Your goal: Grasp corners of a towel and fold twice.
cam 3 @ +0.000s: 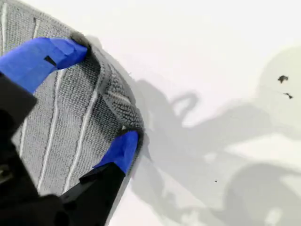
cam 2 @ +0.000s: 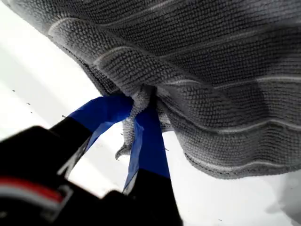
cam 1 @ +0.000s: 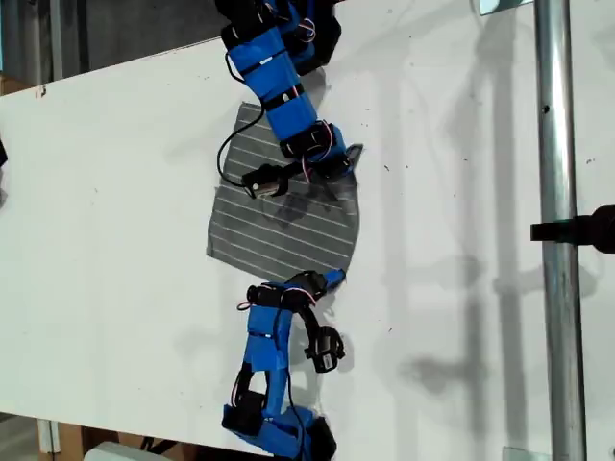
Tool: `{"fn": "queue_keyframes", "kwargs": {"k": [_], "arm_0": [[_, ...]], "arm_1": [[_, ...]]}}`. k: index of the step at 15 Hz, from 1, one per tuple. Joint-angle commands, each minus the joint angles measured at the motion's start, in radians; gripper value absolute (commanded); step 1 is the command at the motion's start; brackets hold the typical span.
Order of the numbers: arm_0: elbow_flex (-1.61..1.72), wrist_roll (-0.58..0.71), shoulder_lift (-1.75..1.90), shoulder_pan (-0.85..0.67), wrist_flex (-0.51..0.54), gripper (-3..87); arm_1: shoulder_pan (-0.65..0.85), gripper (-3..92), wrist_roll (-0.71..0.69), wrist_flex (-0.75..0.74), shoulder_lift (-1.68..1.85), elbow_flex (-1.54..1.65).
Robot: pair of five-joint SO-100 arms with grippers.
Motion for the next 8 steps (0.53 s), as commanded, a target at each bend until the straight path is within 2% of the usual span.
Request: {"fn": "queue_keyframes", "kwargs": {"k": [1, 2, 3, 5, 8], "arm_0": [[-0.038, -0.038, 0.0, -0.04, 0.014, 22.8], [-0.043, -0.049, -0.011, -0.043, 0.029, 12.8], [-0.038, -0.064, -0.008, -0.044, 0.034, -2.9], [-0.046, -0.072, 0.028, -0.02, 0.049, -3.0], [-0.074, -0.075, 0.112, 0.018, 0.127, -3.0]], "arm_1": [[-0.011, -0.2, -0.002, -0.011, 0.026, -0.057], [-0.011, -0.2, -0.002, -0.011, 0.026, -0.057], [-0.011, -0.2, -0.002, -0.012, 0.026, -0.057], [-0.008, -0.2, -0.009, -0.011, 0.028, -0.057], [-0.015, -0.2, -0.017, 0.012, 0.069, -0.081]]}}
